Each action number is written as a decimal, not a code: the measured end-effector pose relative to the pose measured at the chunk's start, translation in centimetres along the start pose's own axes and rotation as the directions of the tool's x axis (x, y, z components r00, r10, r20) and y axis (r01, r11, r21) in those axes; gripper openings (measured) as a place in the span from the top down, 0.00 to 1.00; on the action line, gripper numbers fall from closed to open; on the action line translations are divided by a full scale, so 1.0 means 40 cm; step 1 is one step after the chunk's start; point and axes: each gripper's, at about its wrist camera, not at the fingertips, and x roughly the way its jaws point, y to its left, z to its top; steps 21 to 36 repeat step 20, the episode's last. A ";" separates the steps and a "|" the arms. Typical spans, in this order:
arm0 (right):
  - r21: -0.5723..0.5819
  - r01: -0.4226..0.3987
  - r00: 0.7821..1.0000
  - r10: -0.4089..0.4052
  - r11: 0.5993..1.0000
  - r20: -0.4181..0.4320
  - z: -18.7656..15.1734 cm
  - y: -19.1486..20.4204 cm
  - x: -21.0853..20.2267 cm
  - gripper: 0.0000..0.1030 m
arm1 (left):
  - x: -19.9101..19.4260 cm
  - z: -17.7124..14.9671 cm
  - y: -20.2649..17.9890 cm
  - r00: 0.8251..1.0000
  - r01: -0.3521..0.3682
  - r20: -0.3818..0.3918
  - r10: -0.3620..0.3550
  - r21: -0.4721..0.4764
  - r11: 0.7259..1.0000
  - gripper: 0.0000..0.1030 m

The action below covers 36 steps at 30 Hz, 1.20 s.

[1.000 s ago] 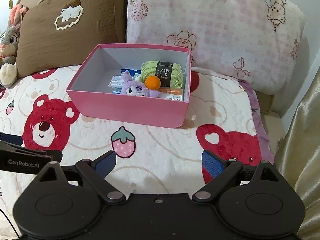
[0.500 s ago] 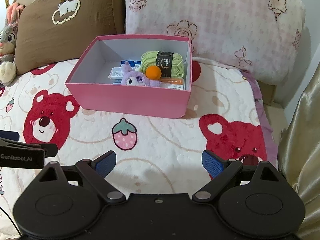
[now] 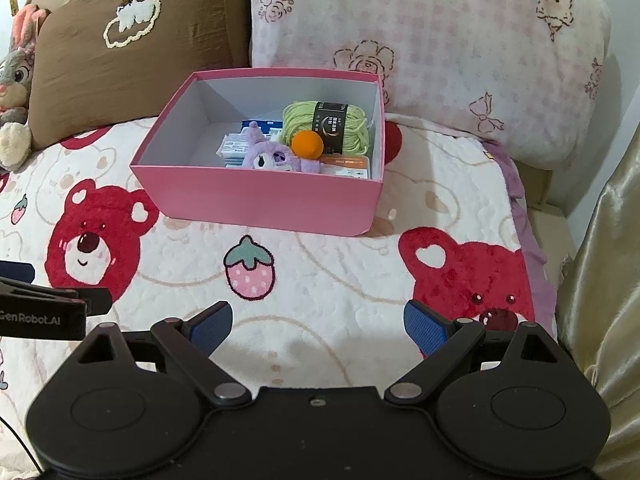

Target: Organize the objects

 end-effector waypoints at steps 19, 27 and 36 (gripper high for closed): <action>0.006 -0.002 1.000 0.002 1.000 0.009 -0.001 -0.002 -0.013 0.08 | -0.004 -0.002 -0.009 1.000 0.009 0.001 -0.009 0.033 0.999 0.00; 0.006 -0.002 1.000 0.002 1.000 0.009 -0.001 -0.002 -0.013 0.08 | -0.003 -0.001 -0.008 1.000 0.010 0.000 -0.010 0.034 0.999 0.00; 0.006 -0.002 1.000 0.002 1.000 0.009 -0.001 -0.002 -0.013 0.08 | -0.003 -0.001 -0.008 1.000 0.010 0.000 -0.010 0.034 0.999 0.00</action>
